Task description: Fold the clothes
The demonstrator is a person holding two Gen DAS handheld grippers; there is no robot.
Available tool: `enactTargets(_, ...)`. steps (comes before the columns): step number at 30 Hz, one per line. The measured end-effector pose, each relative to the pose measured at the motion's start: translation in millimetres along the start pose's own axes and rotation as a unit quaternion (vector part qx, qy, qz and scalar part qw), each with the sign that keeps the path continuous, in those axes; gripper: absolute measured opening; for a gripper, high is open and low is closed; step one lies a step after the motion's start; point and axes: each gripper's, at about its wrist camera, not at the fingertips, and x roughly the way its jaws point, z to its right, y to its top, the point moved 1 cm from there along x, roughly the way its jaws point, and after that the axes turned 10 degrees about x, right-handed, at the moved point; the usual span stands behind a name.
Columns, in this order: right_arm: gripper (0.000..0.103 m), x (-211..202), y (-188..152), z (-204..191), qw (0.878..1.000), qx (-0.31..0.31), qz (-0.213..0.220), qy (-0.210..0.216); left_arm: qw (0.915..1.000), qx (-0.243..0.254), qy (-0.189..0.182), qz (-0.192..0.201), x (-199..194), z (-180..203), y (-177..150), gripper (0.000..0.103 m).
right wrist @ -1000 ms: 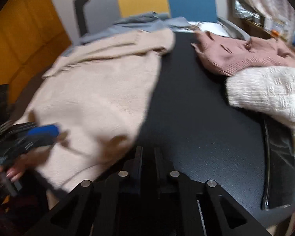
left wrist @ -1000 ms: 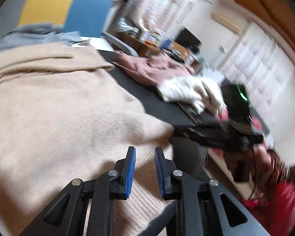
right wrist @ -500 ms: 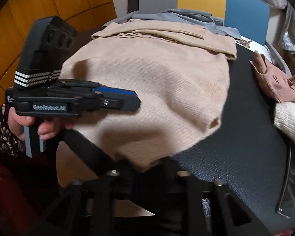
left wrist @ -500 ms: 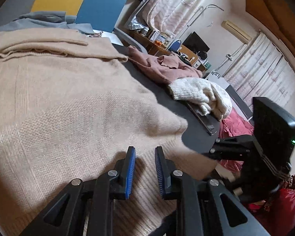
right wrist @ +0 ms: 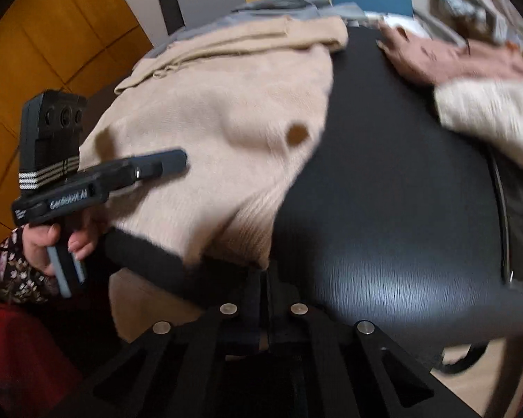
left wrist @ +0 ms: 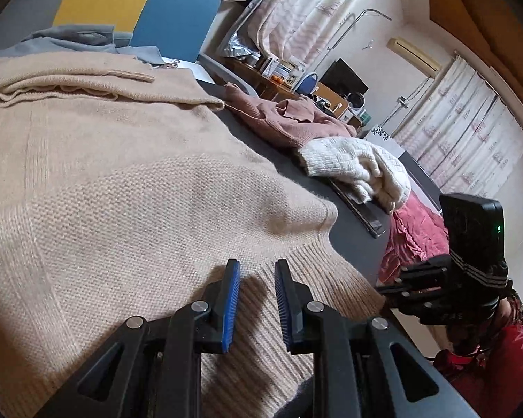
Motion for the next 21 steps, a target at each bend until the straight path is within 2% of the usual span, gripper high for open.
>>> enactTargets(3, 0.000, 0.8, -5.2, 13.6, 0.999, 0.033, -0.006, 0.021, 1.0000, -0.002, -0.001, 0.004, -0.1, -0.1, -1.1, 0.020)
enactTargets(5, 0.001, -8.4, -1.3, 14.6, 0.999, 0.034, 0.021, 0.025, 0.9999, 0.009, 0.007, -0.002, -0.1, 4.3, 0.9, 0.020)
enactTargets(8, 0.001, -19.1, 14.0, 4.9, 0.998, 0.003, 0.062, 0.019, 0.9986, 0.047, 0.020, -0.016, 1.9, 17.6, 2.9, 0.020)
enactTargets(10, 0.002, -12.6, 26.4, -7.6, 0.998, -0.026, 0.063, 0.004, 0.9970, 0.068, 0.026, -0.024, 5.3, 25.9, 2.8, 0.020)
enactTargets(13, 0.007, 9.0, 33.6, -34.2, 0.995, -0.095, 0.021, -0.011, 0.9954, 0.084, 0.033, -0.030, 7.8, 31.1, 1.5, 0.020)
enactTargets(15, 0.031, 10.7, 29.6, -45.6, 0.993, -0.116, 0.027, -0.017, 0.9964, 0.076, 0.028, -0.027, 7.4, 28.4, 1.1, 0.020)
enactTargets(16, 0.056, 11.3, 27.5, -51.0, 0.991, -0.126, 0.030, -0.020, 0.9969, 0.070, 0.025, -0.025, 7.4, 26.6, 0.8, 0.020)
enactTargets(17, 0.072, 14.0, 26.8, -51.7, 0.990, -0.132, 0.033, -0.039, 0.9973, 0.065, 0.023, -0.023, 7.6, 25.1, 0.4, 0.020)
enactTargets(18, 0.060, 17.0, 26.3, -51.9, 0.988, -0.137, 0.037, -0.059, 0.9976, 0.063, 0.021, -0.022, 7.7, 24.1, 0.0, 0.020)
enactTargets(19, 0.039, 19.9, 25.8, -52.1, 0.986, -0.142, 0.040, -0.079, 0.9976, 0.063, 0.021, -0.020, 7.5, 23.9, -0.5, 0.020)
enactTargets(20, 0.006, 18.7, 26.7, -47.3, 0.988, -0.131, 0.040, -0.072, 0.9976, 0.063, 0.021, -0.019, 7.2, 24.0, -1.1, 0.020)
enactTargets(21, 0.006, 17.0, 27.7, -42.0, 0.990, -0.119, 0.038, -0.062, 0.9976, 0.063, 0.021, -0.018, 6.9, 24.2, -1.8, 0.020)
